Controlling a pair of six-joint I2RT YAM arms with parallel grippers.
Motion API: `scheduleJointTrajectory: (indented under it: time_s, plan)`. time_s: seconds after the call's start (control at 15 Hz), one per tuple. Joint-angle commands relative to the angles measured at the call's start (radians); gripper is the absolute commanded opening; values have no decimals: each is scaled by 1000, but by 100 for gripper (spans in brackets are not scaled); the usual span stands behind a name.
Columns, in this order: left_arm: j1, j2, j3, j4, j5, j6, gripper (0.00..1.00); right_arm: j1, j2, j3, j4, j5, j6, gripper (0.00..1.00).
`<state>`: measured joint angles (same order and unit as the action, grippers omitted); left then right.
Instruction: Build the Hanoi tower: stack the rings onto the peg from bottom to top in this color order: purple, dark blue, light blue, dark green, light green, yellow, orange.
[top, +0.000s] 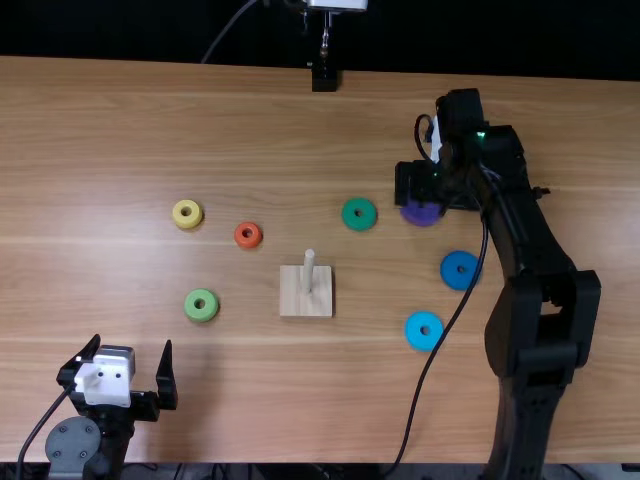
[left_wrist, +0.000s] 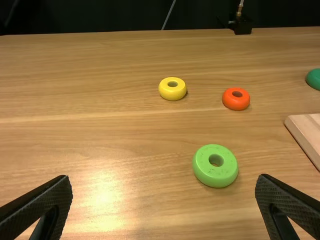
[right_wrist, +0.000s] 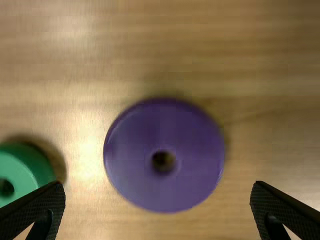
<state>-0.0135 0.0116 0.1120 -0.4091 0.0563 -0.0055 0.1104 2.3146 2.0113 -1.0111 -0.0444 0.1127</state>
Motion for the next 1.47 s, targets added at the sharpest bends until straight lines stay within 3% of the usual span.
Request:
scheduleJointTrajectory:
  time_s: [0.0, 0.07, 0.27, 1.4]
  plan:
    - [-8, -12, -112, -77, 6, -7, 100, -12, 46, 46, -4, 55, 1, 100]
    - [-8, -12, -112, -77, 4, -6, 100, -12, 60, 55, -6, 74, 1, 100]
    - [-8, -12, -112, -77, 4, -6, 100, -12, 89, 78, -28, 85, 11, 100]
    - [-8, -12, -112, -77, 4, -6, 100, -5, 137, 113, -36, 79, 22, 100]
